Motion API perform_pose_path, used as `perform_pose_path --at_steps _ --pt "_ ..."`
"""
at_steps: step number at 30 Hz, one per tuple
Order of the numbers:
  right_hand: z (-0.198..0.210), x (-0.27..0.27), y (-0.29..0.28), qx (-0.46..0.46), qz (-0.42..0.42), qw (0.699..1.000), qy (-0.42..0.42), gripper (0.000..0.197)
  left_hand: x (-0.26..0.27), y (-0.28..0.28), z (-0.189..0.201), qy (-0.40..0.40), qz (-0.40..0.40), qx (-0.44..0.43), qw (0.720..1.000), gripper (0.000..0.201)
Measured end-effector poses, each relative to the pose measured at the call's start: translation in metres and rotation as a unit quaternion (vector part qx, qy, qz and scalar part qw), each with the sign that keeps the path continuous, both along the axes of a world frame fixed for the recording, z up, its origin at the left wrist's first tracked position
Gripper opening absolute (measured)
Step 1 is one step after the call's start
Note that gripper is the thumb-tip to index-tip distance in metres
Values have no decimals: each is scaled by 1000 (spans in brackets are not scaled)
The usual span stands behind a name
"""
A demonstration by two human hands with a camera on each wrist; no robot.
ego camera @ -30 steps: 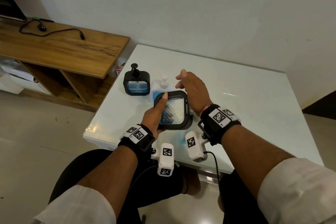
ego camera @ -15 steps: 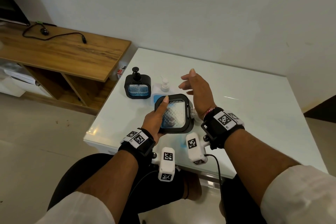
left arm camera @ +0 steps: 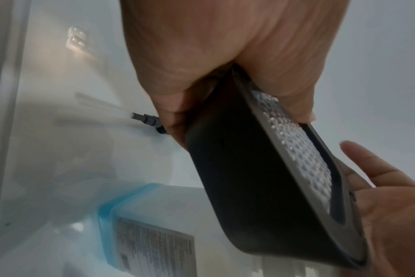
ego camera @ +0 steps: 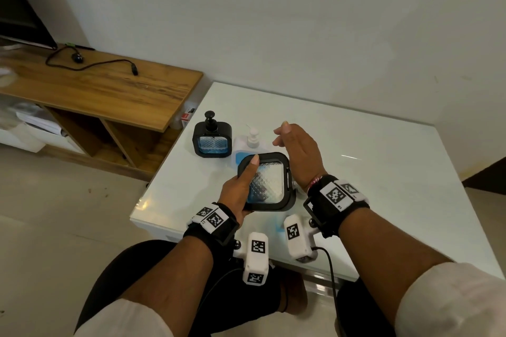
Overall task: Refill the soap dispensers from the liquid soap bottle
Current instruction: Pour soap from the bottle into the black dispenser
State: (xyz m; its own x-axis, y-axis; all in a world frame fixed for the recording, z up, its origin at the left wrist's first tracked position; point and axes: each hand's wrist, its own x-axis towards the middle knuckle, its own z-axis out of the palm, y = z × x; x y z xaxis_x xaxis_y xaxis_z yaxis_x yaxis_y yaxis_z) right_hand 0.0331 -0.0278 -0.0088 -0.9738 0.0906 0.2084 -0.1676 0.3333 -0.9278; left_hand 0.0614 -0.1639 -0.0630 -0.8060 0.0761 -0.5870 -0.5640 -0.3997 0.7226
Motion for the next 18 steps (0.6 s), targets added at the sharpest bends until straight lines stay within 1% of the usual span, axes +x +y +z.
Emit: perform_pose_path --at_steps 3,6,8,11,15,18 --pt "-1 4 -1 14 -1 1000 7 67 2 0 -1 -1 1 -5 1000 87" --pt "3 3 -1 -12 -7 1000 13 66 3 0 -1 4 9 -13 1000 95" --pt "4 1 -1 -26 -11 1000 9 65 2 -1 -1 2 10 -3 1000 93" --pt "3 -1 0 -21 -11 1000 9 66 1 0 0 0 9 1 1000 83" --pt "-1 0 2 -16 -7 1000 6 67 0 1 -1 1 4 -11 1000 90" --pt "2 -1 2 -51 -20 999 1 60 2 0 0 1 5 -8 1000 88"
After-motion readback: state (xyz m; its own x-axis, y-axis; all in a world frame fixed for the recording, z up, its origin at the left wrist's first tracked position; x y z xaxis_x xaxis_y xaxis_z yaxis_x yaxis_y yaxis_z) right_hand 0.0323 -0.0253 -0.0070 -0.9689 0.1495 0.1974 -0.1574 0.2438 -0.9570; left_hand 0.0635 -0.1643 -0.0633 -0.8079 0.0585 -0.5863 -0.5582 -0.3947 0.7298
